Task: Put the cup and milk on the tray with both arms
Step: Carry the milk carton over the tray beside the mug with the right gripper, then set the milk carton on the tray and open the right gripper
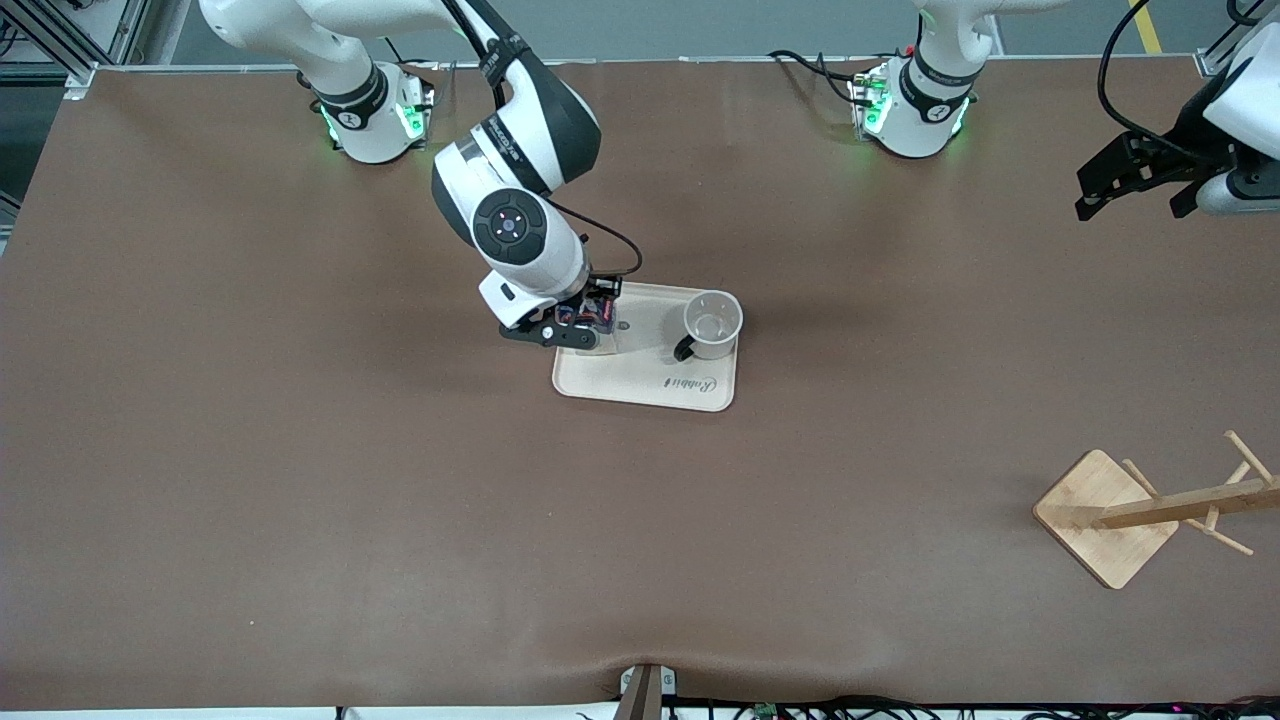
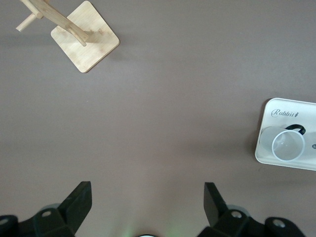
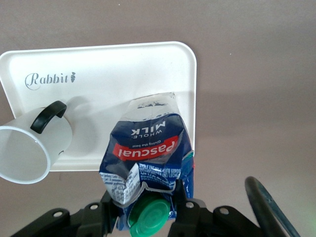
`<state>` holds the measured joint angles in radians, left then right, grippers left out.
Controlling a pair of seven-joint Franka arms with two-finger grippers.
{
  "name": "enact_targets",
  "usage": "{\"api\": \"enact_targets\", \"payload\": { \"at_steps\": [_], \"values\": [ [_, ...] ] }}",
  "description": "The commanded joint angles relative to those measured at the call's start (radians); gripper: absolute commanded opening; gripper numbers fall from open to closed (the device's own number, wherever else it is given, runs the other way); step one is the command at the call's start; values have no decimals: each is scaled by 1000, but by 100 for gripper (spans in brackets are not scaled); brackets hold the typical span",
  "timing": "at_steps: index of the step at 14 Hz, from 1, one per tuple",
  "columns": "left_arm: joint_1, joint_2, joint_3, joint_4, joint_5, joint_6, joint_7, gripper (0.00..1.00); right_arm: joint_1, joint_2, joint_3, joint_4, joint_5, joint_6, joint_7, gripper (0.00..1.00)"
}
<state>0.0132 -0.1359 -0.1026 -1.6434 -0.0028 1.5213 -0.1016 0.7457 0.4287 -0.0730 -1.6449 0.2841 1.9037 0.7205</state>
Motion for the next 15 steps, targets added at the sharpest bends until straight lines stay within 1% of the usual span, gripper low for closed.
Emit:
{"api": "enact_targets", "payload": {
  "at_steps": [1, 2, 5, 7, 8, 10, 13, 14, 15],
  "values": [
    [4, -13, -5, -10, 11, -7, 8, 100, 17, 12, -14, 5, 12, 12, 14, 50],
    [4, -11, -3, -9, 10, -7, 13, 100, 9, 10, -14, 5, 9, 9, 14, 99],
    [4, -8, -3, -4, 12, -9, 14, 100, 6, -1, -16, 17, 9, -2, 57, 100],
    [4, -10, -5, -4, 12, -15, 14, 100, -2, -4, -21, 81, 7, -20, 146, 100],
    [4, -11, -5, -3, 12, -23, 14, 100, -26, -4, -21, 126, 7, -62, 174, 100],
    [4, -11, -5, 4, 15, -30, 14, 100, -83, -2, -21, 225, 4, -191, 178, 100],
    [2, -11, -6, 4, 14, -29, 10, 100, -170, -4, -21, 298, -11, -209, 172, 100],
    [4, -11, -6, 5, 14, -29, 10, 100, -207, -1, -24, 342, -11, -228, 169, 100],
    [4, -10, -6, 7, 14, -29, 10, 100, -242, -2, -21, 396, -11, -292, 171, 100]
  ]
}}
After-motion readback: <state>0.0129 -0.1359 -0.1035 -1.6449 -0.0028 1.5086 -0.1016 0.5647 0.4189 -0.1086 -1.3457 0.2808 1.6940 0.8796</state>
